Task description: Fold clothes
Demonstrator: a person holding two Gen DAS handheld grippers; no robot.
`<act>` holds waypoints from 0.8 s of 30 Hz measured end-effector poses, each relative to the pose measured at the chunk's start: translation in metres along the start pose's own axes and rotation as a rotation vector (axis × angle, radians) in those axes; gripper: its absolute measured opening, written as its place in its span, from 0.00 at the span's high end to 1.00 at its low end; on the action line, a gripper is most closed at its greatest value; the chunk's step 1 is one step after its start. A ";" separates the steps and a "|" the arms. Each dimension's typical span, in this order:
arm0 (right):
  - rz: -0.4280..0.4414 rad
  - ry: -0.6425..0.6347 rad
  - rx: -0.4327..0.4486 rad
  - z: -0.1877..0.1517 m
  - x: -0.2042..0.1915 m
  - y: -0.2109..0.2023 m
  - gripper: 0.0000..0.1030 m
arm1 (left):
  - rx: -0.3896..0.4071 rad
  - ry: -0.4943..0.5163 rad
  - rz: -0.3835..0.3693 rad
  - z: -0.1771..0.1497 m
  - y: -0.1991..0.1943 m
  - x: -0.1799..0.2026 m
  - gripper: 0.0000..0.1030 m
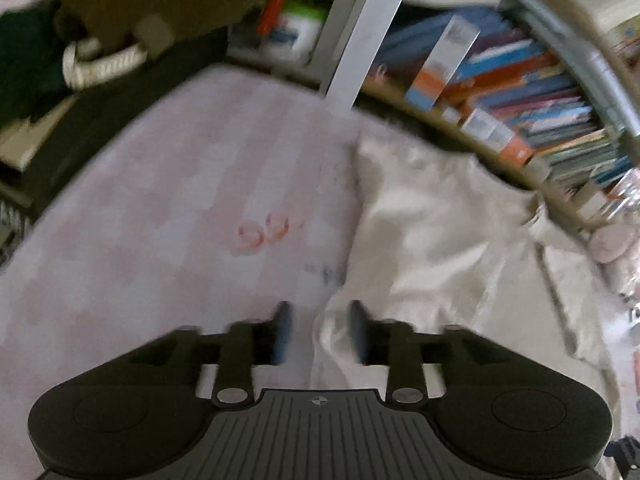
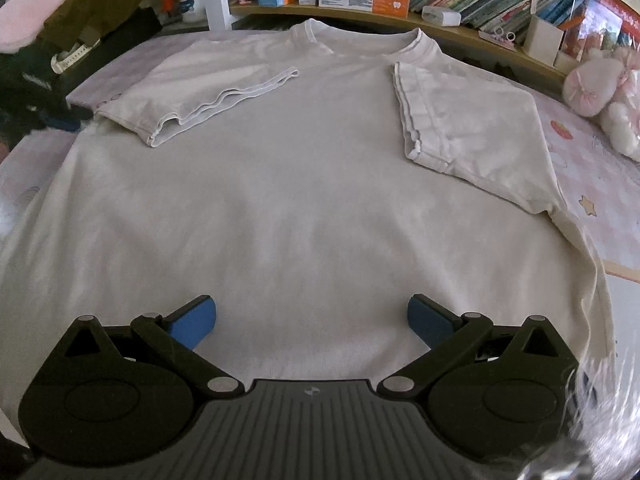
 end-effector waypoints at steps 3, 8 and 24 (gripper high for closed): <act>-0.001 -0.001 0.001 0.000 0.001 0.000 0.00 | 0.061 -0.024 -0.035 0.026 0.006 0.003 0.56; -0.011 0.000 -0.002 0.002 0.000 0.002 0.00 | 0.020 0.054 -0.047 0.055 0.064 0.055 0.56; -0.031 0.020 0.003 0.000 0.000 0.002 0.00 | 0.081 0.087 0.038 0.071 0.123 0.079 1.00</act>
Point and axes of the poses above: each gripper's, at about its wrist camera, not at the fingertips, and y roughly the way its jaws point, x to its right, z to its top, the point moved 4 cm from there along y, roughly the way its jaws point, and after that the axes turned 11 degrees about z, right-handed, at the moved point
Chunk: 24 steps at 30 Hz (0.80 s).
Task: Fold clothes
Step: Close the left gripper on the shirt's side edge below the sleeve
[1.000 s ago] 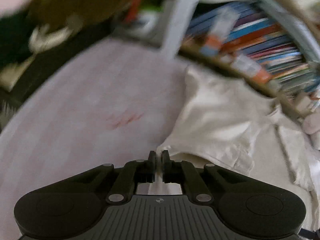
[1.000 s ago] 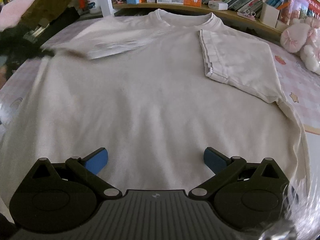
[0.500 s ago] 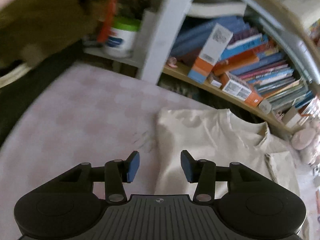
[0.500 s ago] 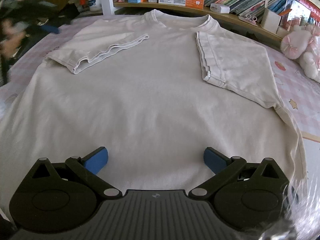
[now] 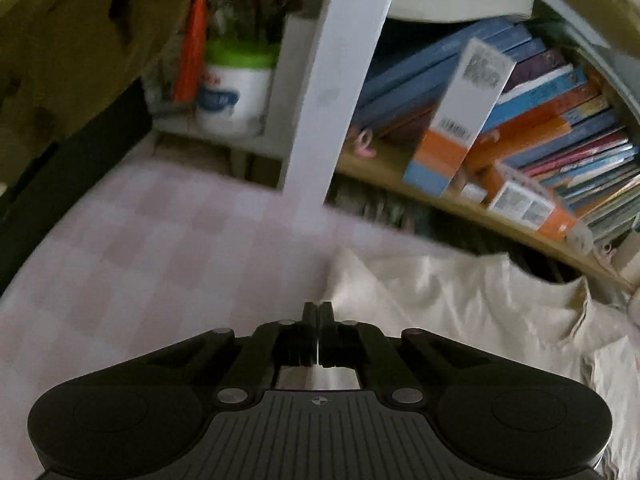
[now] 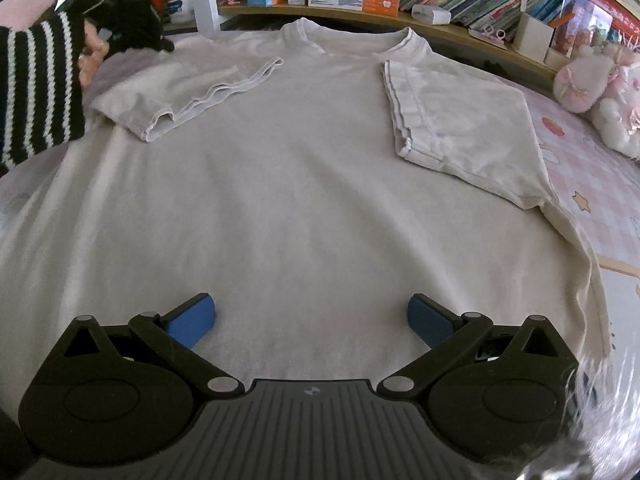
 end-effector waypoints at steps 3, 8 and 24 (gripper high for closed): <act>-0.004 0.006 0.000 0.000 0.000 0.000 0.00 | -0.014 0.052 0.022 -0.006 0.006 0.002 0.99; -0.008 0.010 0.006 -0.001 -0.001 -0.001 0.00 | 0.000 0.133 0.104 -0.007 -0.001 -0.002 0.90; -0.005 0.005 0.026 -0.003 0.000 -0.004 0.00 | 0.079 0.633 -0.086 -0.064 -0.055 0.163 0.88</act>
Point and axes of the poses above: each gripper's, at about its wrist camera, not at the fingertips, and y roughly the way its jaws point, x to its right, z to its top, the point moved 4 cm from there along y, roughly the way its jaws point, and after that the axes turned 11 degrees about z, right-handed, at the moved point
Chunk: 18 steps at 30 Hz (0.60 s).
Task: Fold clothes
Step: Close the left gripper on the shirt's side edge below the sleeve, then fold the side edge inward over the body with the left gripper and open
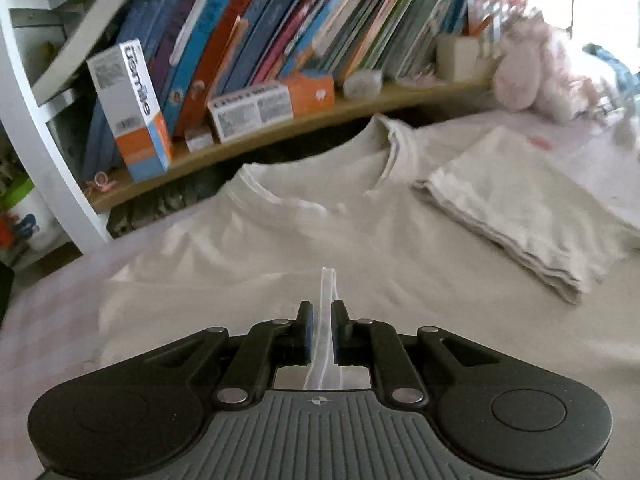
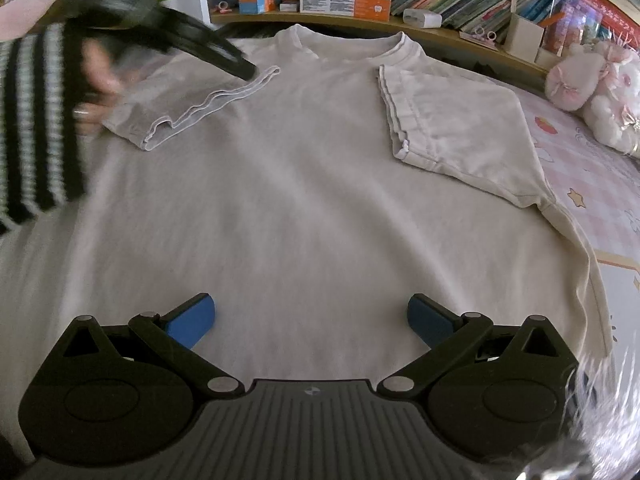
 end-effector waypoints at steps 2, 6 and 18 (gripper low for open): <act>0.007 -0.009 0.002 -0.002 0.000 -0.002 0.00 | -0.001 -0.011 0.043 0.003 0.008 0.004 0.87; 0.020 -0.026 0.006 -0.005 0.001 -0.004 0.00 | 0.014 -0.028 0.051 0.007 0.013 0.007 0.97; 0.052 -0.067 0.010 -0.006 0.003 -0.005 0.00 | 0.092 -0.478 -0.089 0.021 0.001 -0.063 0.94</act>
Point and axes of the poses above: each gripper's, at about its wrist camera, not at the fingertips, and y roughly the way its jaws point, x to its right, z to its top, the point moved 4 cm from there along y, roughly the way its jaws point, and after that the axes turned 11 degrees about z, right-handed, at the moved point
